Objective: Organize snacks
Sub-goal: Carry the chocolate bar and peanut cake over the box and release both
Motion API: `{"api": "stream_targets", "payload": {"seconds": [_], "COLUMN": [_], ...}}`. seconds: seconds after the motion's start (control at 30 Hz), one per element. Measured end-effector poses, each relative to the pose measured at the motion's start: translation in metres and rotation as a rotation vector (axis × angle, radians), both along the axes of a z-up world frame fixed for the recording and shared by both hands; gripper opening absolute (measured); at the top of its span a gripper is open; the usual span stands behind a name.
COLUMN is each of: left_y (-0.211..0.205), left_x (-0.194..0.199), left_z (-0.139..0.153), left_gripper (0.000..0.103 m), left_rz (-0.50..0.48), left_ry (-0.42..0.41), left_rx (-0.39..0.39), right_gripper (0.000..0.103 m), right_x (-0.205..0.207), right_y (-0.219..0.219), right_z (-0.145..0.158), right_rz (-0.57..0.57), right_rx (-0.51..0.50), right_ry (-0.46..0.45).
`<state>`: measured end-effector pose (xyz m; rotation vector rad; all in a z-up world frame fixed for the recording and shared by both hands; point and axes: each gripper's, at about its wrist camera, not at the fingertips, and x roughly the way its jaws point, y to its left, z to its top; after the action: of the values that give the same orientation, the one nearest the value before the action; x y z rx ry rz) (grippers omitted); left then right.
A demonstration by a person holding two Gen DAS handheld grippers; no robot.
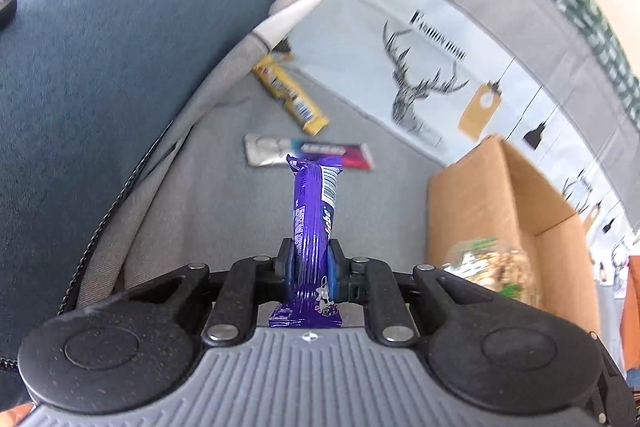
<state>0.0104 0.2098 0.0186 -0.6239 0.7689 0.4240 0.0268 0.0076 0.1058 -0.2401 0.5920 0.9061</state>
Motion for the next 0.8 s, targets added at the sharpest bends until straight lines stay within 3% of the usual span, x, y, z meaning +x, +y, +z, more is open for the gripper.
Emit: {"api": "stream_targets", "payload": {"seconds": [0.2, 0.53, 0.8], "left_y": [-0.022, -0.072, -0.123], "left_x": [0.011, 0.045, 0.068], "left_z": [0.013, 0.018, 0.025], "left_gripper": [0.017, 0.017, 0.017], "left_rz": [-0.032, -0.168, -0.309], "left_ry": [-0.088, -0.214, -0.291], "left_rx": [-0.011, -0.071, -0.062], "right_gripper": [0.084, 0.084, 0.084], "right_x": [0.014, 0.054, 0.095], "right_y": [-0.027, -0.084, -0.146], "right_z": [0.018, 0.027, 0.015], "right_rz": [-0.062, -0.205, -0.464], "right_rx": [0.087, 0.136, 0.165], "right_ry": [-0.028, -0.031, 0.040]}}
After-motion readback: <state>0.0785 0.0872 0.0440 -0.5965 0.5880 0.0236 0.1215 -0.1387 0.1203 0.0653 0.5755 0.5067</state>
